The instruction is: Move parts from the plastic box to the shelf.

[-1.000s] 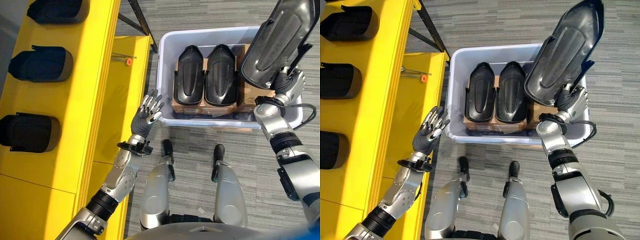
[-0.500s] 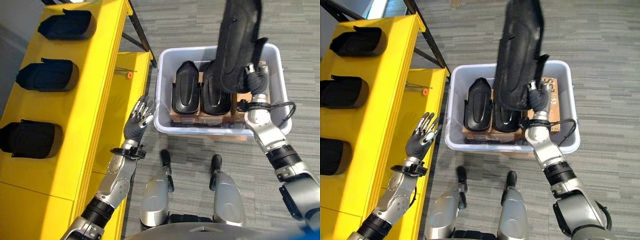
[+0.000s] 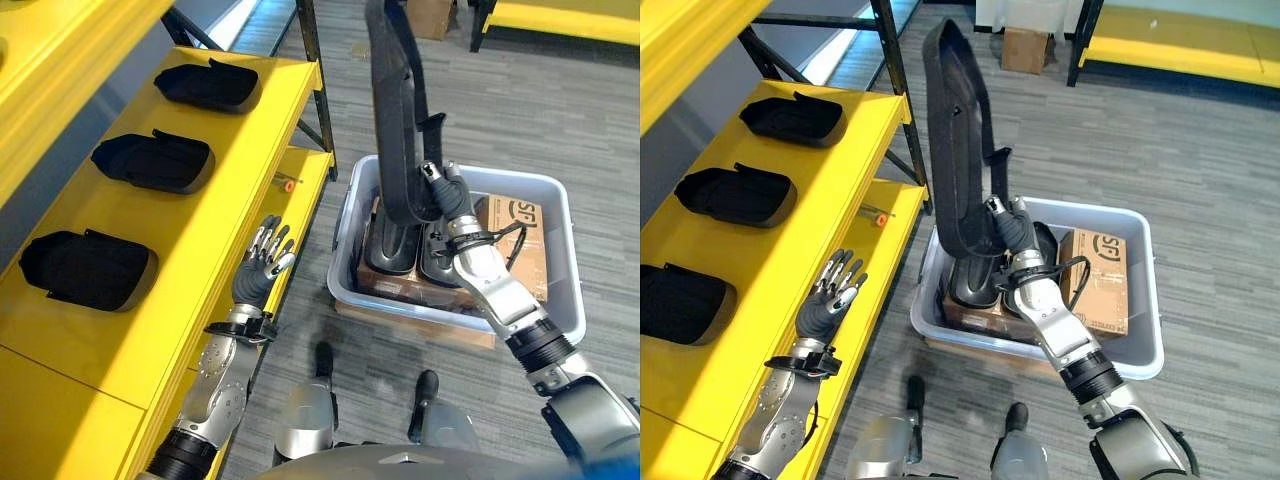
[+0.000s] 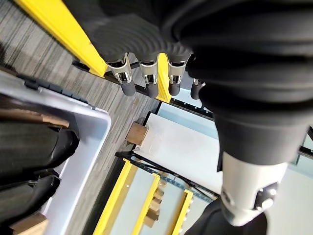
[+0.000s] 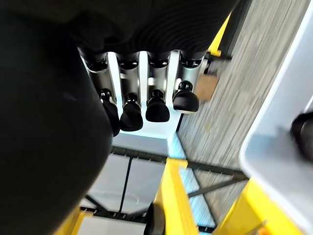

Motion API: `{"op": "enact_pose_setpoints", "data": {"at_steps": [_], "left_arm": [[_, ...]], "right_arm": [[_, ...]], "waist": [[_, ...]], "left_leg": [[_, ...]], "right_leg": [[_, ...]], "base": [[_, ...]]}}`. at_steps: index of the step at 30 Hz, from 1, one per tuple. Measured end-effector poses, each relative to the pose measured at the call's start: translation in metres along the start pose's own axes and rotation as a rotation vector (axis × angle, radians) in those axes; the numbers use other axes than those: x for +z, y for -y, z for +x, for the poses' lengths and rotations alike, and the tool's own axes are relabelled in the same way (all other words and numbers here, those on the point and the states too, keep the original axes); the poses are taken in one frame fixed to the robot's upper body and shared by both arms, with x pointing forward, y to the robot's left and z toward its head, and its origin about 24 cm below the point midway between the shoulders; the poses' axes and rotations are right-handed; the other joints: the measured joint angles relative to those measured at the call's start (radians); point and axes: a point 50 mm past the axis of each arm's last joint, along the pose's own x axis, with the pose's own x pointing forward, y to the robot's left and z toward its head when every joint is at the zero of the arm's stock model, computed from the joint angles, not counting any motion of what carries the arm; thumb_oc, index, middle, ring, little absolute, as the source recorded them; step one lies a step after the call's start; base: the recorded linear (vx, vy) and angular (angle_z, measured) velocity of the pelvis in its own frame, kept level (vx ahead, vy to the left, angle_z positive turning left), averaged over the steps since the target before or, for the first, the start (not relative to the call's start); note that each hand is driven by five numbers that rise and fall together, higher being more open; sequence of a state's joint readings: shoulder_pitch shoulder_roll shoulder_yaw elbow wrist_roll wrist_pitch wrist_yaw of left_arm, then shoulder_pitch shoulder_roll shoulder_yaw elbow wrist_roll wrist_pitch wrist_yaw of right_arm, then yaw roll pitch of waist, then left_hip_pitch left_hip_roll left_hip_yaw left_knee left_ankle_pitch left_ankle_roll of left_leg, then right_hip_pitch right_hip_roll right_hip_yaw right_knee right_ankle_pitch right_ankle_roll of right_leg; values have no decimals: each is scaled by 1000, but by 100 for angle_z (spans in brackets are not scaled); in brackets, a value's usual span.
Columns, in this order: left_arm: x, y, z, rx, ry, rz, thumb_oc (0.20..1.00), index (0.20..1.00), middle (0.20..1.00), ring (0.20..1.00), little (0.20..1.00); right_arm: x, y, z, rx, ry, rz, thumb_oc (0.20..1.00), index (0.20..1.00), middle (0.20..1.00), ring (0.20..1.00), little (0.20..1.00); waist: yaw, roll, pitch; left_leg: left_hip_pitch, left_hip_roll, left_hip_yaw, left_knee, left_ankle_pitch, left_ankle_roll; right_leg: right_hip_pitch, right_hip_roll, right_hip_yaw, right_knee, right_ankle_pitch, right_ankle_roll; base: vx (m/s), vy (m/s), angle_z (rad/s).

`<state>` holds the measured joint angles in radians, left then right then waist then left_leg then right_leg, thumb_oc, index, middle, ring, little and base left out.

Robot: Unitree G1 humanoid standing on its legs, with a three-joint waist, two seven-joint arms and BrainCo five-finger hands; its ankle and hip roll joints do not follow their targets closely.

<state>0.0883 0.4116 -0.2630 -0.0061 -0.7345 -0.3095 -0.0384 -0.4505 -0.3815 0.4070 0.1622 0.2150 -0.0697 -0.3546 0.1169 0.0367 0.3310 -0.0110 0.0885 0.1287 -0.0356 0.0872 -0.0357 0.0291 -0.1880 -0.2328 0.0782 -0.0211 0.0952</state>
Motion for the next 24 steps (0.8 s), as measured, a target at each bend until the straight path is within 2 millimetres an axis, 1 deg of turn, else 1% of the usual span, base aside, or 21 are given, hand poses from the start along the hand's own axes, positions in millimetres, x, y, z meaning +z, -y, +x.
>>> {"op": "enact_pose_setpoints", "data": {"at_steps": [1, 3, 4, 5, 6, 7, 8, 9, 10, 11, 13, 14, 15, 16, 17, 18, 19, 21, 22, 23, 24], "left_arm": [[0, 1, 0, -14, -3, 19, 1000, 1000, 1000, 1000, 1000], [0, 1, 0, -36, -13, 25, 1000, 1000, 1000, 1000, 1000], [-2, 4, 1, -70, -32, 31, 1000, 1000, 1000, 1000, 1000], [-2, 6, 3, -91, -39, 30, 1000, 1000, 1000, 1000, 1000], [-4, 8, 3, -113, -52, 34, 1000, 1000, 1000, 1000, 1000], [-4, 7, 2, -126, -66, 43, 1000, 1000, 1000, 1000, 1000], [-6, 6, 0, -125, -77, 44, 1000, 1000, 1000, 1000, 1000], [-8, 6, -1, -119, -87, 35, 1000, 1000, 1000, 1000, 1000], [-11, 6, -4, -121, -105, 28, 1000, 1000, 1000, 1000, 1000], [-16, 9, -7, -143, -129, 20, 1000, 1000, 1000, 1000, 1000], [-23, 16, -7, -172, -154, 7, 1000, 1000, 1000, 1000, 1000], [-25, 19, -4, -191, -161, -1, 1000, 1000, 1000, 1000, 1000], [-26, 23, 0, -217, -162, -1, 1000, 1000, 1000, 1000, 1000], [-25, 26, 4, -235, -152, 3, 1000, 1000, 1000, 1000, 1000], [-23, 27, 6, -246, -145, 12, 1000, 1000, 1000, 1000, 1000], [-23, 26, 6, -259, -150, 19, 1000, 1000, 1000, 1000, 1000], [-23, 26, 6, -283, -157, 24, 1000, 1000, 1000, 1000, 1000], [-26, 29, 5, -311, -177, 21, 1000, 1000, 1000, 1000, 1000], [-27, 33, 5, -352, -186, 26, 1000, 1000, 1000, 1000, 1000], [-28, 35, 5, -370, -196, 25, 1000, 1000, 1000, 1000, 1000], [-28, 36, 6, -383, -202, 23, 1000, 1000, 1000, 1000, 1000]], "right_arm": [[-8, -2, -6, -2, -32, 15, 200, 200, 200, 200, 200], [-14, -3, -13, -3, -57, 28, 200, 200, 200, 200, 200], [-22, -3, -21, -6, -85, 31, 200, 200, 200, 200, 200], [-25, -2, -24, -8, -98, 28, 200, 200, 200, 200, 200], [-28, -2, -27, -6, -111, 29, 200, 200, 200, 200, 200], [-30, -2, -29, -3, -120, 29, 200, 200, 200, 200, 200], [-31, -3, -30, 5, -125, 29, 200, 200, 200, 200, 200], [-32, -2, -30, 10, -126, 25, 200, 200, 200, 200, 200], [-32, -1, -32, 23, -127, 23, 200, 200, 200, 200, 200], [-32, -1, -32, 34, -128, 26, 200, 200, 200, 200, 200], [-35, 4, -33, 39, -140, 14, 200, 200, 200, 200, 200], [-39, 8, -35, 37, -155, 7, 200, 200, 200, 200, 200], [-43, 13, -36, 36, -169, -11, 200, 200, 200, 200, 200], [-44, 16, -36, 38, -174, -25, 200, 200, 200, 200, 200], [-45, 16, -36, 41, -179, -29, 200, 200, 200, 200, 200], [-44, 15, -35, 52, -171, -32, 200, 200, 200, 200, 200], [-41, 14, -32, 59, -158, -32, 200, 200, 200, 200, 200], [-42, 14, -33, 62, -162, -31, 200, 200, 200, 200, 200], [-48, 13, -40, 62, -185, -29, 200, 200, 200, 200, 200], [-52, 14, -45, 59, -204, -27, 200, 200, 200, 200, 200], [-55, 14, -49, 57, -217, -27, 200, 200, 200, 200, 200]], "waist": [[5, -10, -23], [6, -22, -34], [-19, -34, -53], [-34, -34, -54], [-41, -35, -55], [-45, -45, -61], [-41, -55, -67], [-45, -50, -68], [-49, -50, -72], [-49, -48, -73], [-59, -36, -79], [-77, -34, -79], [-77, -34, -79], [-70, -25, -78], [-67, -19, -78], [-54, -8, -74], [-53, 0, -66], [-48, 27, -57], [-60, 33, -38], [-62, 29, -35], [-74, 19, -30]], "left_leg": [[-6, -10, -13, -3, -1, 4], [-15, -20, -44, -5, -2, 10], [-40, -34, -97, -2, 6, 21], [-45, -37, -131, -2, 13, 27], [-44, -34, -168, -11, 22, 29], [-44, -28, -182, -21, 27, 27], [-42, -24, -187, -30, 33, 20], [-42, -23, -198, -31, 36, 16], [-43, -16, -219, -33, 37, 15], [-42, 2, -226, -31, 41, 10], [-50, 10, -249, -19, 56, 1], [-73, 8, -280, 5, 61, -6], [-97, 12, -308, 21, 63, -9], [-117, 28, -323, 21, 71, -17], [-133, 39, -329, 19, 75, -11], [-162, 55, -333, 23, 90, 0], [-189, 61, -336, 31, 96, -4], [-214, 72, -336, 36, 78, 39], [-224, 72, -316, 35, 5, 75], [-235, 75, -276, 37, -77, 74], [-236, 74, -229, 50, -107, 63]], "right_leg": [[6, -7, -9, -11, 2, 2], [15, -8, 0, -6, -6, -2], [13, -6, 46, 9, -28, -18], [7, 0, 85, 33, -36, -14], [-6, 22, 144, 59, -67, -7], [-14, 62, 200, 73, -103, -1], [-26, 87, 200, 82, -128, -16], [-21, 101, 218, 85, -135, -16], [-16, 132, 266, 83, -148, -25], [-11, 153, 270, 83, -142, -37], [0, 172, 261, 95, -147, -37], [-5, 183, 278, 104, -158, -50], [-13, 200, 283, 105, -174, -69], [-31, 226, 282, 113, -173, -80], [-45, 242, 274, 123, -175, -86], [-98, 265, 273, 185, -188, -106], [-139, 276, 270, 228, -203, -126], [-160, 298, 254, 266, -212, -138], [-163, 299, 238, 288, -222, -162], [-155, 292, 223, 276, -220, -179], [-143, 266, 200, 259, -206, -190]], "base": [[-12, 49, 38], [-4, 18, 59], [5, -11, 108], [3, -15, 117], [-1, -15, 84], [6, -28, 57], [12, -32, 40], [8, -33, 27], [-65, -111, 21], [-115, -185, 16], [-179, -236, 29], [-157, -161, 70], [-201, -141, 74], [-261, -127, 55], [-333, -168, 31], [-286, -167, 25], [-181, -139, 24], [-57, -113, 43], [-32, -107, 72], [-58, -83, 95], [-73, -13, 146]]}}
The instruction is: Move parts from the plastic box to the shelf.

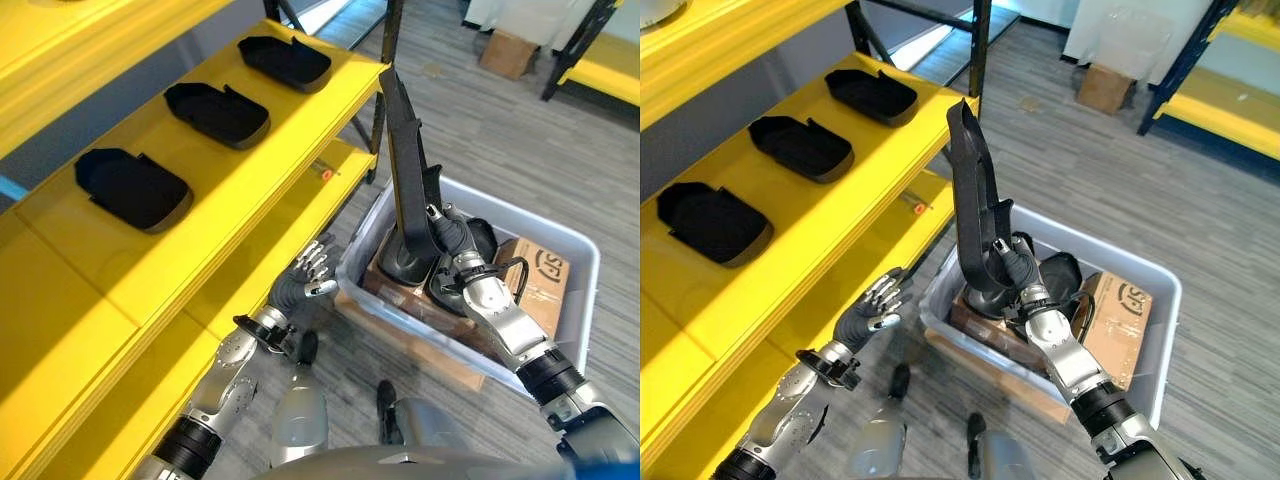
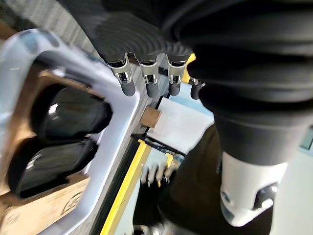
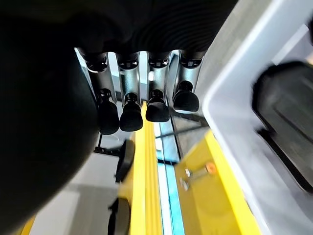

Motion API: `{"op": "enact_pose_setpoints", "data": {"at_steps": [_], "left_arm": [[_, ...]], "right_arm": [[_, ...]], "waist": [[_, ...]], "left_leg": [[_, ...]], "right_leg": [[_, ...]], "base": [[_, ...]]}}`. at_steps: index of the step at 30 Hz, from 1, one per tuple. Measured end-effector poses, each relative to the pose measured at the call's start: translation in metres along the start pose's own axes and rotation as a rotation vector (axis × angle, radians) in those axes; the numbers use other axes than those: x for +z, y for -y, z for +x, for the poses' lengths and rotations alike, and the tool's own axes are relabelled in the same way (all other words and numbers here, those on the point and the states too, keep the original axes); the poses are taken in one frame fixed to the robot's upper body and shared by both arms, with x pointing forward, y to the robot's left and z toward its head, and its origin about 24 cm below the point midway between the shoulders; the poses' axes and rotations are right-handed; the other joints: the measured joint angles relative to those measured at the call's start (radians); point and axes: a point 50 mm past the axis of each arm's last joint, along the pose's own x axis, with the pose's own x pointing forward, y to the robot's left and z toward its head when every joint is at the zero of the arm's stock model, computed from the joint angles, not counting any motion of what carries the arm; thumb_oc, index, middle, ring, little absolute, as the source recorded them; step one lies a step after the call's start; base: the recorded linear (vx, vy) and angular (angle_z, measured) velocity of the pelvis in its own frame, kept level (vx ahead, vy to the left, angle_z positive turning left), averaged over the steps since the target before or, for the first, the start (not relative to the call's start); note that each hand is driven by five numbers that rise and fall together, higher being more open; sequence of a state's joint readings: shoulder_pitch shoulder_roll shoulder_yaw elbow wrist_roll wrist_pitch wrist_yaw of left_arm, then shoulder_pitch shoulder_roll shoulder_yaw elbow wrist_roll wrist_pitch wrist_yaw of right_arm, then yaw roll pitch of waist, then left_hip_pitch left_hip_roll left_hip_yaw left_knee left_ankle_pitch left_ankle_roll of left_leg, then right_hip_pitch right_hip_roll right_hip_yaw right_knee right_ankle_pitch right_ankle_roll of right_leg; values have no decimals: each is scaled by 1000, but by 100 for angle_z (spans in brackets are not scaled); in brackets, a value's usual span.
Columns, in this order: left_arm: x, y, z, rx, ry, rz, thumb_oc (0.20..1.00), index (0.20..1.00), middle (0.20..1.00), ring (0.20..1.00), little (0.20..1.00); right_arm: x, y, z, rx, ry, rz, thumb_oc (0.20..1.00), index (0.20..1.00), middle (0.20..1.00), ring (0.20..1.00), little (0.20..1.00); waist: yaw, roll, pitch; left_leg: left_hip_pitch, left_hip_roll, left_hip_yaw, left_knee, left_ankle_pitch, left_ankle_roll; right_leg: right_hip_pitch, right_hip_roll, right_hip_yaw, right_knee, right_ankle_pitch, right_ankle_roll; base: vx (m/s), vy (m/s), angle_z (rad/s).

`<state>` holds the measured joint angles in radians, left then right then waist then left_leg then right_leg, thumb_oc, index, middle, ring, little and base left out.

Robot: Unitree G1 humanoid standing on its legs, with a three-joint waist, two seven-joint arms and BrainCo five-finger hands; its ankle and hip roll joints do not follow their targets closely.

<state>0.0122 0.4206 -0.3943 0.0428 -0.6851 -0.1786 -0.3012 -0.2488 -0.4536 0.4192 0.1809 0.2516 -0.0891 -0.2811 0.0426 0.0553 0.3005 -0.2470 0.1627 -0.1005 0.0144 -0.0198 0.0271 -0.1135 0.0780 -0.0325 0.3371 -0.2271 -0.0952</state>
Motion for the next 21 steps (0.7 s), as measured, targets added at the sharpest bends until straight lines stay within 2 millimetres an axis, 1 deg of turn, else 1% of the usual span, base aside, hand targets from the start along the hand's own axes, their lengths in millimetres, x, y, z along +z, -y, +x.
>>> {"op": "enact_pose_setpoints", "data": {"at_steps": [1, 2, 4, 5, 6, 7, 8, 9, 10, 11, 12, 13, 14, 15, 16, 17, 18, 19, 20, 21], "left_arm": [[-1, 2, 1, -31, -15, -1, 1000, 1000, 1000, 1000, 1000], [-2, 2, 0, -36, -17, -4, 1000, 1000, 1000, 1000, 1000], [-2, 2, 0, -43, -23, -4, 1000, 1000, 1000, 1000, 1000], [-1, 2, 1, -43, -22, 5, 1000, 1000, 1000, 1000, 1000], [-1, 2, 1, -43, -21, 5, 1000, 1000, 1000, 1000, 1000], [0, 2, 3, -42, -21, 5, 1000, 1000, 1000, 1000, 1000], [1, 0, 5, -27, -23, 9, 1000, 1000, 1000, 1000, 1000], [3, -1, 6, -22, -20, 14, 1000, 1000, 1000, 1000, 1000], [4, -2, 6, -16, -18, 16, 1000, 1000, 1000, 1000, 1000], [6, -3, 7, -9, -9, 21, 1000, 1000, 1000, 1000, 1000], [8, -3, 9, -11, -3, 26, 1000, 1000, 1000, 1000, 1000], [7, -4, 9, -11, -5, 22, 1000, 1000, 1000, 1000, 1000], [5, -4, 11, -9, -12, 21, 1000, 1000, 1000, 1000, 1000], [4, -1, 12, -16, -12, 13, 1000, 1000, 1000, 1000, 1000], [0, 4, 14, -25, -8, -9, 1000, 1000, 1000, 1000, 1000], [1, 4, 13, -26, -5, -2, 1000, 1000, 1000, 1000, 1000], [3, 3, 13, -26, -1, 7, 1000, 1000, 1000, 1000, 1000], [4, 4, 13, -28, 1, 9, 1000, 1000, 1000, 1000, 1000], [4, 3, 13, -19, 0, 12, 1000, 1000, 1000, 1000, 1000], [3, 2, 12, -7, -2, 11, 1000, 1000, 1000, 1000, 1000]], "right_arm": [[-10, 1, -12, -6, -35, 10, 200, 200, 200, 200, 200], [-10, 0, -16, -1, -35, 12, 200, 200, 200, 200, 200], [-7, 0, -18, 9, -19, 13, 200, 200, 200, 200, 200], [-2, 2, -19, 17, -1, 8, 200, 200, 200, 200, 200], [1, 4, -19, 15, 11, 2, 200, 200, 200, 200, 200], [3, 9, -18, 9, 20, -5, 200, 200, 200, 200, 200], [5, 18, -18, -5, 30, -25, 200, 200, 200, 200, 200], [6, 23, -17, -12, 32, -36, 200, 200, 200, 200, 200], [7, 27, -16, -19, 36, -41, 200, 200, 200, 200, 200], [10, 34, -14, -30, 48, -52, 200, 200, 200, 200, 200], [13, 37, -13, -30, 56, -61, 200, 200, 200, 200, 200], [15, 41, -12, -26, 62, -74, 200, 200, 200, 200, 200], [15, 43, -12, -26, 60, -76, 200, 200, 200, 200, 200], [15, 46, -13, -22, 60, -93, 200, 200, 200, 200, 200], [14, 52, -13, -21, 49, -121, 200, 200, 200, 200, 200], [12, 47, -14, -16, 44, -103, 200, 200, 200, 200, 200], [11, 44, -14, -3, 41, -96, 200, 200, 200, 200, 200], [11, 43, -14, 4, 40, -104, 200, 200, 200, 200, 200], [10, 42, -14, 11, 36, -107, 200, 200, 200, 200, 200], [10, 40, -13, 19, 33, -109, 200, 200, 200, 200, 200]], "waist": [[-43, -36, 21], [-40, -44, 22], [-53, -48, 24], [-81, -60, 30], [-97, -65, 31], [-109, -67, 34], [-116, -67, 34], [-119, -67, 34], [-122, -68, 34], [-133, -68, 34], [-135, -67, 33], [-137, -59, 30], [-146, -57, 29], [-164, -40, 25], [-162, 3, 6], [-158, -9, -4], [-148, -20, -5], [-142, -23, -7], [-117, -24, -7], [-100, -22, -9]], "left_leg": [[6, -34, 157, 61, 6, -15], [21, -49, 183, 99, 4, -19], [47, -58, 195, 165, -2, -16], [93, -53, 198, 209, -27, -38], [126, -50, 201, 201, -31, -40], [162, -32, 200, 192, -42, -56], [226, -2, 208, 149, -46, -67], [258, 15, 203, 125, -46, -70], [274, 31, 203, 112, -44, -74], [287, 65, 204, 96, -37, -83], [287, 81, 204, 90, -33, -89], [283, 114, 213, 97, -22, -96], [274, 124, 252, 111, -19, -103], [265, 125, 260, 111, 30, -45], [268, 129, 278, 101, 11, -49], [260, 89, 282, 76, -1, -96], [244, 49, 266, 73, 10, -86], [229, 22, 249, 73, 14, -92], [226, -2, 245, 72, 16, -95], [227, -13, 245, 73, 16, -94]], "right_leg": [[37, -61, -78, -27, 15, -6], [37, -73, -84, -34, 19, -11], [35, -84, -102, -51, 37, -18], [39, -101, -120, -67, 51, -13], [38, -110, -124, -69, 53, -10], [37, -118, -133, -66, 56, -7], [33, -136, -134, -54, 56, -7], [33, -148, -135, -48, 57, -6], [32, -157, -135, -41, 56, -6], [23, -184, -136, -27, 55, -1], [12, -198, -134, -16, 56, 5], [-1, -228, -135, 0, 61, 47], [-4, -243, -142, 15, 54, 75], [-8, -257, -142, 44, 34, 117], [-23, -262, -141, 71, 18, 146], [-45, -294, -118, 94, 13, 167], [-52, -306, -74, 81, 17, 177], [-51, -321, -57, 71, 27, 186], [-40, -345, -56, 49, 47, 215], [-26, -356, -59, 29, 59, 230]], "base": [[-67, 16, 131], [-73, 73, 106], [-58, 141, 27], [-53, 201, 48], [-48, 230, 50], [-43, 307, 38], [-40, 320, 28], [-47, 331, 26], [-36, 215, 35], [-59, 294, 34], [-70, 493, 31], [-54, 569, 23], [-16, 529, 46], [10, 312, 50], [-2, 410, 58], [-6, 430, 52], [-5, 514, 68], [4, 391, 59], [14, 349, 41], [22, 296, 32]]}}
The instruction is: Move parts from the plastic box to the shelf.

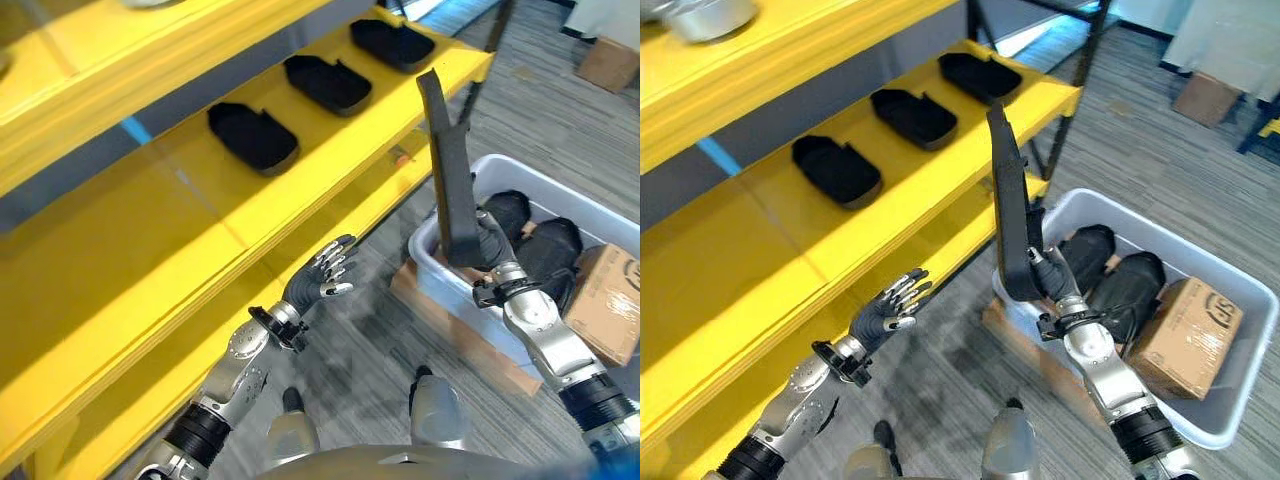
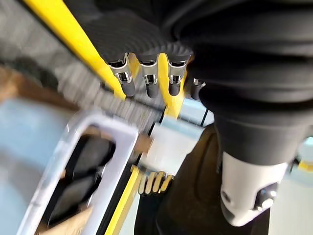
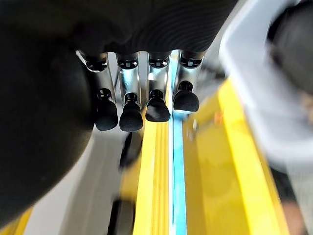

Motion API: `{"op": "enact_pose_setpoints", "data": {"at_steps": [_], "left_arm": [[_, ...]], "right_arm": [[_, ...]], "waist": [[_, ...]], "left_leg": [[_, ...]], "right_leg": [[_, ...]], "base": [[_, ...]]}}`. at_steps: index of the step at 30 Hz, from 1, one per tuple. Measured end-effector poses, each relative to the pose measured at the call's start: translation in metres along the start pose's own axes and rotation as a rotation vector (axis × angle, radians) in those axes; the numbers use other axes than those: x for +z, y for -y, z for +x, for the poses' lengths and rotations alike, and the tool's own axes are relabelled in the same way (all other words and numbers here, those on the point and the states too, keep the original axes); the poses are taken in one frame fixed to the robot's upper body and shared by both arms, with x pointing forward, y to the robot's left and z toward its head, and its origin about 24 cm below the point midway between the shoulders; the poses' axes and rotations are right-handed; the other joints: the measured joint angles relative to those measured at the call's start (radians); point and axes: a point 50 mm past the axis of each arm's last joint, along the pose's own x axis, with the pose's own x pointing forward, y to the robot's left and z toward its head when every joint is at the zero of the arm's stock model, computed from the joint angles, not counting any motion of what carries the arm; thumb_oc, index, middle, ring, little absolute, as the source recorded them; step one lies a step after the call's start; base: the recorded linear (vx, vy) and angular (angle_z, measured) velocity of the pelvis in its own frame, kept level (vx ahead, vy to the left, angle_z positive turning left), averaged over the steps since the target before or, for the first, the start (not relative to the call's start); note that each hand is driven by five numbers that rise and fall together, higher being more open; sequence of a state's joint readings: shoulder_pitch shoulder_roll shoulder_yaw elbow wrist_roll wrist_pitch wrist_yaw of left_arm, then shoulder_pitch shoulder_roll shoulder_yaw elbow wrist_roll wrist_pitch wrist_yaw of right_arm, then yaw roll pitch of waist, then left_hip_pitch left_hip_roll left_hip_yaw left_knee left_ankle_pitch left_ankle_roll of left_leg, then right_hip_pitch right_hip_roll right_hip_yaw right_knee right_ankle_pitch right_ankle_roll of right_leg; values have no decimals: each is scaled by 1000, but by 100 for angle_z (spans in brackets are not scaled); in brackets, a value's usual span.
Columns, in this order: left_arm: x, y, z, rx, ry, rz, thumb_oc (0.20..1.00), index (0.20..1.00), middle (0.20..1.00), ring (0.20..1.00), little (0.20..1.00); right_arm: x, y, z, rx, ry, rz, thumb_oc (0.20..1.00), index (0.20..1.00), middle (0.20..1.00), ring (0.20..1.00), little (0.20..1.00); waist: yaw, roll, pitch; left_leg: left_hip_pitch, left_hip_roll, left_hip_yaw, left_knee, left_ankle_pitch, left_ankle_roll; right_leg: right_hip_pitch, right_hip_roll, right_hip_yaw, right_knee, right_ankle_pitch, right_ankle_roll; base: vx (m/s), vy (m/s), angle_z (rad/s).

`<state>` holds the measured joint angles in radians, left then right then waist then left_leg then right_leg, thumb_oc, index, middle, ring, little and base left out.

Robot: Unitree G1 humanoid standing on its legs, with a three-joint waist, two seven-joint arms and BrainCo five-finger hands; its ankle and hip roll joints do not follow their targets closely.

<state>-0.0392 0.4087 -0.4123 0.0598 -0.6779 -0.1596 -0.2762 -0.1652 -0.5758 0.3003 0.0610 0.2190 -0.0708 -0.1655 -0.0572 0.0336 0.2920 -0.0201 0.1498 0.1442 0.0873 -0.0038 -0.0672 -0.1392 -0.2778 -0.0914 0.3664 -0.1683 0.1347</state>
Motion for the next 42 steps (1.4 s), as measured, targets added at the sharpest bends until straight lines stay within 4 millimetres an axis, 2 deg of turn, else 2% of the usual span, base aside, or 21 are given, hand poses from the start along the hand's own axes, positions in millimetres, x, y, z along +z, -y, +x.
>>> {"op": "enact_pose_setpoints", "data": {"at_steps": [4, 6, 9, 12, 16, 19, 25, 26, 28, 30, 32, 33, 34, 35, 36, 37, 38, 39, 40, 41, 42], "left_arm": [[-6, -10, -15, 74, -42, 13, 1000, 1000, 1000, 1000, 1000], [-10, -14, -24, 115, -55, 1, 1000, 1000, 1000, 1000, 1000], [-12, -19, -34, 170, -60, -6, 1000, 1000, 1000, 1000, 1000], [-11, -23, -43, 209, -51, -12, 1000, 1000, 1000, 1000, 1000], [-8, -27, -45, 209, -43, 2, 1000, 1000, 1000, 1000, 1000], [-3, -30, -47, 164, -46, 24, 1000, 1000, 1000, 1000, 1000], [11, -31, -34, 122, -1, 66, 1000, 1000, 1000, 1000, 1000], [15, -33, -31, 119, 4, 82, 1000, 1000, 1000, 1000, 1000], [17, -34, -31, 122, 6, 92, 1000, 1000, 1000, 1000, 1000], [17, -37, -33, 148, 10, 87, 1000, 1000, 1000, 1000, 1000], [15, -38, -36, 167, 3, 80, 1000, 1000, 1000, 1000, 1000], [14, -36, -35, 164, 10, 70, 1000, 1000, 1000, 1000, 1000], [15, -37, -35, 169, 15, 70, 1000, 1000, 1000, 1000, 1000], [14, -35, -33, 163, 17, 65, 1000, 1000, 1000, 1000, 1000], [10, -33, -34, 166, 13, 48, 1000, 1000, 1000, 1000, 1000], [6, -31, -36, 170, 2, 35, 1000, 1000, 1000, 1000, 1000], [-2, -23, -35, 141, -25, 16, 1000, 1000, 1000, 1000, 1000], [-7, -18, -32, 132, -29, -7, 1000, 1000, 1000, 1000, 1000], [-12, -19, -31, 139, -41, -25, 1000, 1000, 1000, 1000, 1000], [-18, -15, -26, 134, -51, -53, 1000, 1000, 1000, 1000, 1000], [-19, -13, -23, 122, -55, -58, 1000, 1000, 1000, 1000, 1000]], "right_arm": [[9, -14, 7, 64, 31, 26, 200, 200, 200, 200, 200], [11, -19, 8, 76, 38, 47, 200, 200, 200, 200, 200], [16, -26, 9, 105, 51, 54, 200, 200, 200, 200, 200], [24, -46, 15, 158, 63, 64, 200, 200, 200, 200, 200], [34, -60, 25, 218, 84, 46, 200, 200, 200, 200, 200], [40, -69, 38, 233, 98, 14, 200, 200, 200, 200, 200], [50, -77, 50, 258, 128, -27, 200, 200, 200, 200, 200], [52, -79, 50, 262, 135, -32, 200, 200, 200, 200, 200], [51, -80, 51, 260, 131, -27, 200, 200, 200, 200, 200], [52, -86, 51, 272, 130, -9, 200, 200, 200, 200, 200], [54, -94, 49, 298, 142, 8, 200, 200, 200, 200, 200], [56, -94, 49, 299, 150, 9, 200, 200, 200, 200, 200], [57, -96, 48, 302, 155, 11, 200, 200, 200, 200, 200], [58, -94, 48, 301, 162, 7, 200, 200, 200, 200, 200], [58, -94, 48, 304, 162, 5, 200, 200, 200, 200, 200], [57, -94, 48, 305, 159, 3, 200, 200, 200, 200, 200], [56, -91, 48, 299, 155, -10, 200, 200, 200, 200, 200], [53, -87, 48, 293, 148, -21, 200, 200, 200, 200, 200], [48, -84, 47, 285, 129, -33, 200, 200, 200, 200, 200], [38, -77, 44, 261, 92, -58, 200, 200, 200, 200, 200], [34, -72, 43, 242, 77, -63, 200, 200, 200, 200, 200]], "waist": [[38, -4, -8], [51, -5, -9], [79, -11, -13], [123, -21, -18], [182, -32, -13], [216, -51, -5], [242, -106, 25], [245, -122, 32], [241, -125, 33], [243, -126, 32], [252, -126, 32], [248, -120, 33], [232, -106, 32], [217, -123, 20], [218, -132, 14], [217, -139, 9], [212, -142, -1], [199, -122, 0], [180, -101, -1], [142, -72, -3], [128, -53, 1]], "left_leg": [[6, -28, -31, -19, 13, -8], [12, -29, -50, -33, 25, -14], [6, -26, -73, -34, 31, -20], [-34, -21, -112, -14, 33, -22], [-77, -24, -148, 13, 35, -25], [-123, -26, -155, 54, 30, -21], [-211, -35, -154, 157, -16, 1], [-231, -50, -150, 202, -41, 20], [-241, -60, -145, 238, -66, 34], [-205, -57, -110, 216, -73, 38], [-146, -44, -72, 167, -61, 61], [-128, -52, -101, 146, -54, 70], [-123, -33, -130, 110, -36, 66], [-100, -39, -130, 38, 12, 78], [-82, -52, -128, 0, 31, 78], [-65, -69, -122, -34, 52, 75], [-58, -98, -112, -52, 64, 74], [-58, -111, -126, -62, 71, 71], [-57, -117, -159, -74, 83, 76], [-39, -115, -220, -103, 106, 97], [-30, -109, -251, -119, 118, 98]], "right_leg": [[76, -17, -27, -107, 56, 23], [126, -16, -65, -171, 88, 24], [155, -8, -91, -213, 106, 25], [167, -1, -143, -230, 112, 18], [166, 0, -178, -231, 113, 15], [162, -1, -204, -240, 118, 5], [163, -6, -229, -282, 145, -11], [169, -16, -229, -292, 163, -38], [175, -27, -229, -296, 196, -61], [167, -34, -237, -297, 292, -93], [163, -30, -260, -268, 339, -86], [153, 15, -226, -219, 246, -29], [138, 95, -157, -173, 171, -5], [127, 183, -156, -142, 119, -29], [125, 220, -171, -147, 84, -39], [143, 237, -173, -191, 74, -63], [177, 224, -168, -256, 68, -86], [183, 232, -161, -265, 76, -99], [186, 236, -108, -246, 76, -102], [175, 246, -33, -190, 71, -106], [154, 255, 1, -143, 58, -111]], "base": [[15, 276, 27], [-13, 167, 28], [-47, 112, 23], [-73, 118, 32], [-52, 110, 35], [-71, 126, 23], [-53, 128, 11], [-9, 139, 4], [0, 153, -6], [19, 129, -40], [84, 90, -50], [93, 90, -3], [63, 84, 41], [62, 81, 42], [39, 46, 27], [116, -15, 4], [131, -28, 11], [162, -42, 29], [68, -64, 75], [56, -70, 95], [36, -74, 158]]}}
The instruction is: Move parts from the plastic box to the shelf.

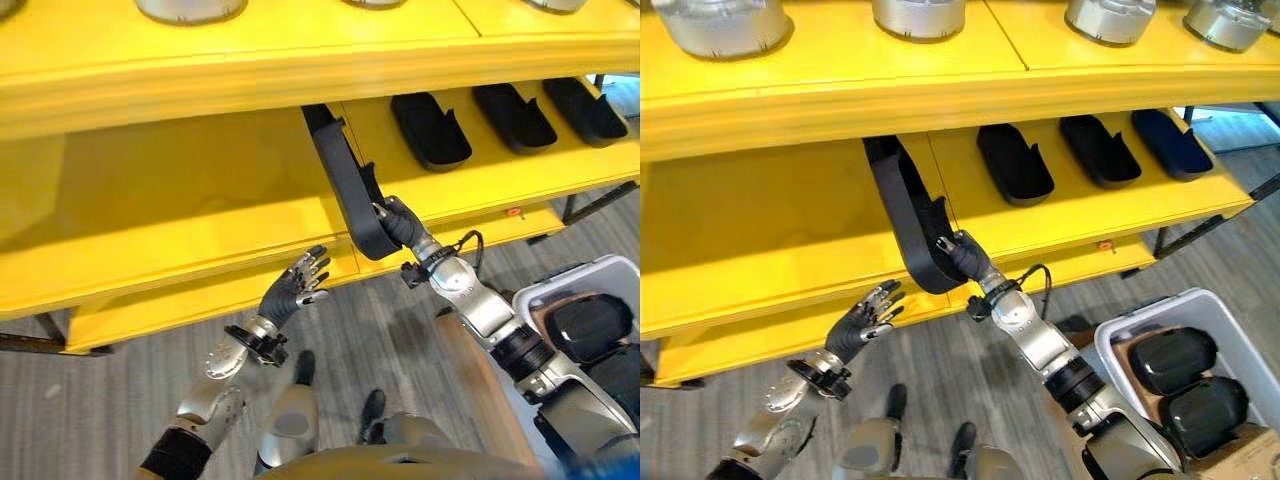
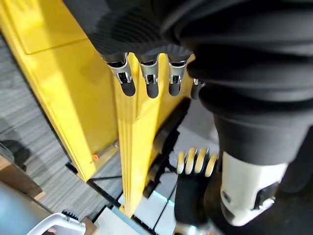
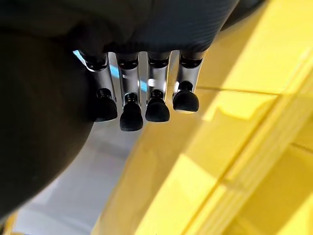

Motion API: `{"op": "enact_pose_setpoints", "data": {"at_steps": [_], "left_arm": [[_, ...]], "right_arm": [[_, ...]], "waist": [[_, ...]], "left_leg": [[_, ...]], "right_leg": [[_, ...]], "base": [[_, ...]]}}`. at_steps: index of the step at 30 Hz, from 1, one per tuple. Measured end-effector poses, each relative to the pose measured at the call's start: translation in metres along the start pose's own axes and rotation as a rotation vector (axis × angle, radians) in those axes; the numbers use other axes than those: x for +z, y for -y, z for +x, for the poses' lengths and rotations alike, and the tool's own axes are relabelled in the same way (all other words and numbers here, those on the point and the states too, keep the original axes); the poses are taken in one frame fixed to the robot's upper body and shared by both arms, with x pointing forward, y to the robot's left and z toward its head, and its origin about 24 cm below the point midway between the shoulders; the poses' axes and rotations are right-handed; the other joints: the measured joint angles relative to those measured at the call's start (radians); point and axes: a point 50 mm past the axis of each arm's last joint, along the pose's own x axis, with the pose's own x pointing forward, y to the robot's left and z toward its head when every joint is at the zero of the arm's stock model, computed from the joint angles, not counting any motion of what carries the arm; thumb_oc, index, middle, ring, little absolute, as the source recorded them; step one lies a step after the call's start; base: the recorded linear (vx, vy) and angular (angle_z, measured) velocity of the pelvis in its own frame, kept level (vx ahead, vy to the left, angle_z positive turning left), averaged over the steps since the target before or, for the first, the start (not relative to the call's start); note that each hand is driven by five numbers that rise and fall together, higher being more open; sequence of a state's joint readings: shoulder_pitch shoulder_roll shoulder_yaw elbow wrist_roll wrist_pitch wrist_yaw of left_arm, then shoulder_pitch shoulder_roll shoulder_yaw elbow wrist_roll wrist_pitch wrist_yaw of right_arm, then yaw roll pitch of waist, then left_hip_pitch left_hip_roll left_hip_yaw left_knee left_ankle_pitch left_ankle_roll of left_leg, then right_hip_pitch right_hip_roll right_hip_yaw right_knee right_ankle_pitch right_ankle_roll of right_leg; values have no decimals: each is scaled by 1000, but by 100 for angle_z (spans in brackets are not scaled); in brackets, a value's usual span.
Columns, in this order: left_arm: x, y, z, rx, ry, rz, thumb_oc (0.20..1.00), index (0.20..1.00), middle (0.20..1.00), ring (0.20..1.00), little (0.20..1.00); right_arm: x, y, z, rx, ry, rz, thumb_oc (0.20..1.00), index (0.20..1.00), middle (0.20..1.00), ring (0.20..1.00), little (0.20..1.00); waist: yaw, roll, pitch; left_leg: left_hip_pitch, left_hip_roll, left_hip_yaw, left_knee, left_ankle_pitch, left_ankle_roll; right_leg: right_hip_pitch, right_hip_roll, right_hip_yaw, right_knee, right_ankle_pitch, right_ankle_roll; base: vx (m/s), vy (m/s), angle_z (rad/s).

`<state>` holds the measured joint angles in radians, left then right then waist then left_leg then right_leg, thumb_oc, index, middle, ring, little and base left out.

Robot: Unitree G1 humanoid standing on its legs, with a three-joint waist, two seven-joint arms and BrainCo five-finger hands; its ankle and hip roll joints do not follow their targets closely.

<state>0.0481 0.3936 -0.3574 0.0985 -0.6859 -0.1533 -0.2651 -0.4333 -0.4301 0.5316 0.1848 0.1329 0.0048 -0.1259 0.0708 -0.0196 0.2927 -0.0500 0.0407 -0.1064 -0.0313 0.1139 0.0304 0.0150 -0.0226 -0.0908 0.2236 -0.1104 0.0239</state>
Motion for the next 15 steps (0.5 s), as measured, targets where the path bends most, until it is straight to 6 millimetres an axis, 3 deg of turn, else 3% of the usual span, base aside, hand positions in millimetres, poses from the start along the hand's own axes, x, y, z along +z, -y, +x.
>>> {"op": "enact_pose_setpoints", "data": {"at_steps": [1, 2, 3, 5, 9, 15], "left_arm": [[-1, 3, 2, -33, -18, 1, 1000, 1000, 1000, 1000, 1000], [2, 1, 0, -35, -12, 15, 1000, 1000, 1000, 1000, 1000], [1, -2, -3, -25, -24, 18, 1000, 1000, 1000, 1000, 1000], [-5, 2, -9, -30, -52, 2, 1000, 1000, 1000, 1000, 1000], [-11, 10, -8, -51, -60, -24, 1000, 1000, 1000, 1000, 1000], [-10, 10, -7, -36, -61, -28, 1000, 1000, 1000, 1000, 1000]], "right_arm": [[-13, 4, -9, -32, -47, 3, 200, 200, 200, 200, 200], [-17, 3, -12, -35, -60, 7, 200, 200, 200, 200, 200], [-17, 3, -12, -35, -62, 8, 200, 200, 200, 200, 200], [-19, 1, -14, -27, -68, 14, 200, 200, 200, 200, 200], [-19, -1, -14, -18, -67, 11, 200, 200, 200, 200, 200], [-20, 1, -15, -22, -68, -31, 200, 200, 200, 200, 200]], "waist": [[-31, 11, -9], [-17, -12, -22], [-9, -23, -30], [-3, 2, -44], [-8, 18, -47], [-20, 20, -46]], "left_leg": [[-4, 6, -40, -21, 11, 3], [-2, -8, -28, -37, 14, -1], [-3, -20, -27, -41, 15, -9], [-2, 5, 7, -59, 13, -15], [3, 29, 21, -60, 28, -29], [13, 23, 20, -61, 31, -59]], "right_leg": [[-7, 31, 91, -45, -26, 30], [-17, 16, 96, -89, -10, 32], [-25, 10, 97, -104, 19, 0], [-18, 23, 85, -146, 29, -9], [19, 42, 74, -192, 57, -16], [69, 41, 62, -264, 81, -15]], "base": [[32, -61, 112], [36, -96, 92], [29, -107, 18], [7, -99, 16], [0, -88, -2], [17, -89, 6]]}}
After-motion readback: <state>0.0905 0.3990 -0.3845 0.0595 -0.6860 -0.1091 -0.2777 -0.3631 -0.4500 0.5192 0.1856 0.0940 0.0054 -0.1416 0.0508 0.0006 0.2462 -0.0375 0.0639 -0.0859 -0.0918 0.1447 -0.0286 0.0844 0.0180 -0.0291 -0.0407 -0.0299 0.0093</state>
